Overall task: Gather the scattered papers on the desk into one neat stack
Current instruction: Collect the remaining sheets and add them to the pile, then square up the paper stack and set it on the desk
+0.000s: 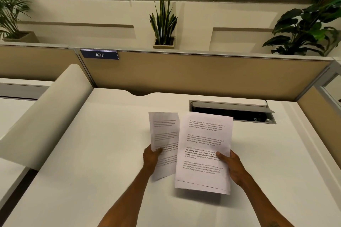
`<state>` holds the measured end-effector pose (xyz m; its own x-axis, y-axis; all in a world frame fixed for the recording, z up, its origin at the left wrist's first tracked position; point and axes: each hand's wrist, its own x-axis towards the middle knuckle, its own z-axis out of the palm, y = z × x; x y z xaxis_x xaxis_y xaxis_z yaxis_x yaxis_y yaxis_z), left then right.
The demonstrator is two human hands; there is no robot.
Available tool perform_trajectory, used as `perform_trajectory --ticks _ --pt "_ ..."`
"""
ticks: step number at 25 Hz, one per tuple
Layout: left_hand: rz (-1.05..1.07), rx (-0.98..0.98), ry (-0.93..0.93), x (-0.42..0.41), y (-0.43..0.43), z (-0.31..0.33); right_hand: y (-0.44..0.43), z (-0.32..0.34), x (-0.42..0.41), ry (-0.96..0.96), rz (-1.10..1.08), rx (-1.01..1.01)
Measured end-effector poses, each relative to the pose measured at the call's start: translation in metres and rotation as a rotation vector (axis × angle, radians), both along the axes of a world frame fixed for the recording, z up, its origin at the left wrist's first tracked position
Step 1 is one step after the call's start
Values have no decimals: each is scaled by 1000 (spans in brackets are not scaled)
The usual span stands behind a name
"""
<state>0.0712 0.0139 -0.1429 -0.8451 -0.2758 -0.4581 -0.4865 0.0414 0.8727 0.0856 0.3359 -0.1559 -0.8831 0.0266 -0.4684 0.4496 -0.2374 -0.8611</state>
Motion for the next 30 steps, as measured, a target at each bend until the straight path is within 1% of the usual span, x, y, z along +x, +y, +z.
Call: perform_trajectory --ticks 2,4,9,14,18,23,27,30 --pt "-49 117 12 2 -4 8 -6 3 -1 18 29 -5" --pt "-106 194 18 5 -5 14 -15 9 -2 33 58 -11" --pt "-316 262 23 12 -4 28 -32 27 -8 115 53 -42" --pt "-469 303 59 14 -6 39 -39 42 -7 133 64 -66" --pt "-389 306 53 14 -6 49 -50 49 0 237 20 -21" --pt "-290 229 237 13 -2 52 -65 59 1 336 -47 117" --pt "-252 191 274 12 -4 47 -65 54 6 335 -33 166" --pt "-316 179 235 17 -6 42 -57 45 17 286 31 149"
